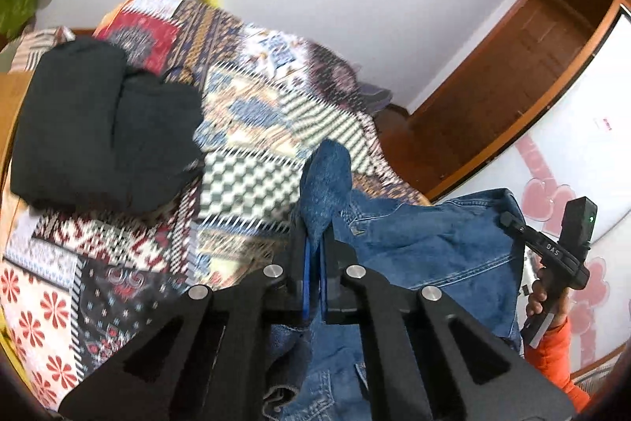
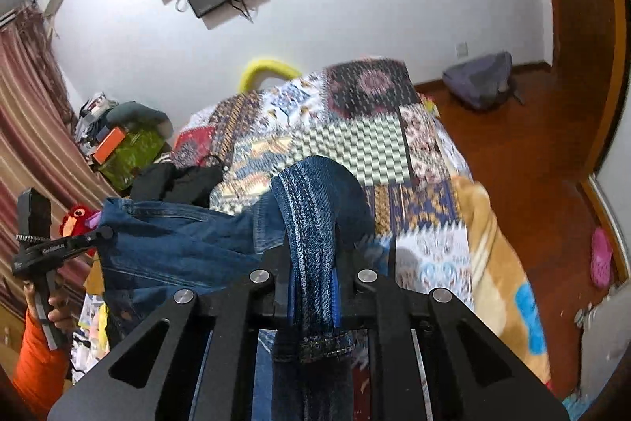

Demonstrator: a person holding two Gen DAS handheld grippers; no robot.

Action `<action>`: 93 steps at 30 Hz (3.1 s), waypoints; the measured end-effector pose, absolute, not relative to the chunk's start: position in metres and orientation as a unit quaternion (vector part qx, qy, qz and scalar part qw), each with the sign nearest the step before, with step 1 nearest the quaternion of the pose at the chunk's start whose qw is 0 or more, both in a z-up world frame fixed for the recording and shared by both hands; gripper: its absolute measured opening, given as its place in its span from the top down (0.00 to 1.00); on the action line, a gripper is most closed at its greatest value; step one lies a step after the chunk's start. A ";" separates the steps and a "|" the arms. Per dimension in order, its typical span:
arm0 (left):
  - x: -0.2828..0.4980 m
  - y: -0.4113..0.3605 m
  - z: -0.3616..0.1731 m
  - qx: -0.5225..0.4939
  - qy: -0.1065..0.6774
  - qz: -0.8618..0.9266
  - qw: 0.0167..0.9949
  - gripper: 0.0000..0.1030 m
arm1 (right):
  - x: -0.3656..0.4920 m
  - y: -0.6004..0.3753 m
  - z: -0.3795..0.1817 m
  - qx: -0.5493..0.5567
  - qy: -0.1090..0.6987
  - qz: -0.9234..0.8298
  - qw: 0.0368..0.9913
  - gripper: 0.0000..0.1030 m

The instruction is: Fold large clothes

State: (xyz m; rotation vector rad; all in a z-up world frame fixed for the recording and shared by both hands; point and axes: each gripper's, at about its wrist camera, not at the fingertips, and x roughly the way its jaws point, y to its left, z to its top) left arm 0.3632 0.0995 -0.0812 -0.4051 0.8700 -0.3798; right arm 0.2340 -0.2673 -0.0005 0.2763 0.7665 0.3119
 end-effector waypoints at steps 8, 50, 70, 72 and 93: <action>0.406 0.107 -0.063 -0.201 0.371 -0.168 0.891 1.00 | 0.273 -0.259 0.009 0.103 0.358 0.149 0.916 0.90; 0.377 0.082 -0.147 -0.025 0.474 -0.054 0.879 0.83 | 0.254 -0.304 -0.043 -0.002 0.471 0.051 0.881 0.67; 0.229 0.099 -0.117 -0.023 0.457 -0.097 0.884 0.37 | 0.140 -0.288 -0.054 -0.043 0.456 0.065 0.887 0.48; 0.222 0.102 -0.133 -0.032 0.475 -0.096 0.874 0.37 | 0.130 -0.292 -0.060 -0.033 0.461 0.059 0.885 0.48; 0.193 0.092 -0.236 -0.168 0.570 -0.138 0.793 0.37 | 0.083 -0.302 -0.137 0.067 0.525 0.057 0.846 0.47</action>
